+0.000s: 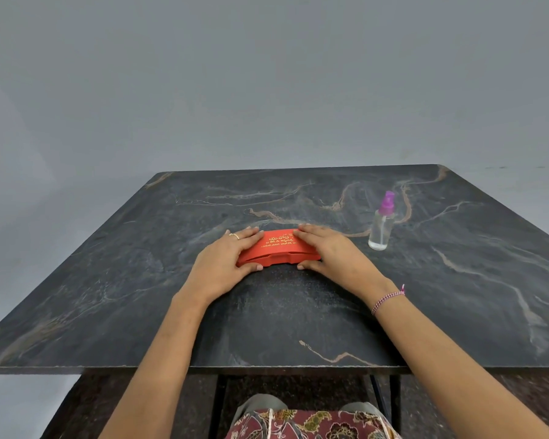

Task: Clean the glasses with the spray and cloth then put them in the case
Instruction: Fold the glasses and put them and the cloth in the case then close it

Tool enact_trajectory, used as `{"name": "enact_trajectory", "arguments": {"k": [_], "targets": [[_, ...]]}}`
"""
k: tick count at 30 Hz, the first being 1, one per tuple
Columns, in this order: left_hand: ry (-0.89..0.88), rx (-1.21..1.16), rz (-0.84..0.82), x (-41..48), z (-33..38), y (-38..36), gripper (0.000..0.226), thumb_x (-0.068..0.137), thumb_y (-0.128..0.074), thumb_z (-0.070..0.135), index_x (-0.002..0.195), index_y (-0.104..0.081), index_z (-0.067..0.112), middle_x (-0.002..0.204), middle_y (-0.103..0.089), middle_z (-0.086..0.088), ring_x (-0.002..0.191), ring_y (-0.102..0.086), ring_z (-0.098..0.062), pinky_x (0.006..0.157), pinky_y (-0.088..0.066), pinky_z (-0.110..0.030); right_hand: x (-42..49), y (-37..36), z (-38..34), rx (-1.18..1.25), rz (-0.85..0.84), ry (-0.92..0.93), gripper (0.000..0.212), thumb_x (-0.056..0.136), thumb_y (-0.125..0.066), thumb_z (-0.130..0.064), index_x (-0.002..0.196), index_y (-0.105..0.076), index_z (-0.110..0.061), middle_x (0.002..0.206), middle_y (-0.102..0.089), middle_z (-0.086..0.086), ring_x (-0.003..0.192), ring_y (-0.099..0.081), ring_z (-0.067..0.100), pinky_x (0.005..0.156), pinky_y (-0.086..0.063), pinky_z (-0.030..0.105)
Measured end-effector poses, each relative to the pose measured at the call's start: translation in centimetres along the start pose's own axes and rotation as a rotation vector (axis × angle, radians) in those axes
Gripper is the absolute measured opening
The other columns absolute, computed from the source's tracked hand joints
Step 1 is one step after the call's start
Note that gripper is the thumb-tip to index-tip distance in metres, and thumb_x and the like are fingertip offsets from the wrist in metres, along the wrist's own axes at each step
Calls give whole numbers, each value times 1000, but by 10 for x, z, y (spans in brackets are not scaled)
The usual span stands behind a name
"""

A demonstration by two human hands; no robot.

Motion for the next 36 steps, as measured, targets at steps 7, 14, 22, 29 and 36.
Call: {"name": "enact_trajectory", "arguments": {"k": [7,14,22,29,36], "targets": [[-103,8,12,0,7,1,59,91,-55,35,145,-31,28,152,-28,11,141,-24,-7,114,-28,-31,2,-6,-4,-136,-19,16,65,93,-54,-30,147,-22,-13,153,-24,6,141,-22,19,115,-16,29],[-110,132,59,-2,14,1,62,94,-49,38,148,-24,22,155,-23,4,142,-21,-8,113,-23,-25,3,-11,-10,-211,-6,31,57,99,-39,-28,148,-14,-14,153,-22,12,142,-19,23,115,-16,32],[-91,145,90,0,15,1,55,97,-45,33,147,-25,22,155,-25,3,142,-23,-10,113,-24,-27,5,-12,-9,-199,-28,6,55,101,-34,-28,148,-12,-11,154,-18,13,143,-15,23,116,-12,31],[-103,162,102,0,16,2,54,98,-42,32,147,-24,22,155,-24,4,142,-22,-9,115,-23,-27,5,-12,-7,-167,-33,-10,54,101,-33,-28,148,-12,-13,154,-19,12,143,-15,22,117,-14,32],[-106,193,127,-1,21,5,54,99,-41,30,148,-22,21,155,-25,4,142,-21,-8,113,-22,-25,5,-12,-5,-171,-28,-18,55,100,-35,-29,148,-14,-14,154,-21,11,143,-17,22,116,-16,32]]}}
Point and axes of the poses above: each hand's wrist, its own x-axis towards the middle knuckle, its own y-axis out of the back of the hand, z = x × y, the point moved 10 cm from there along x, towards the middle knuckle
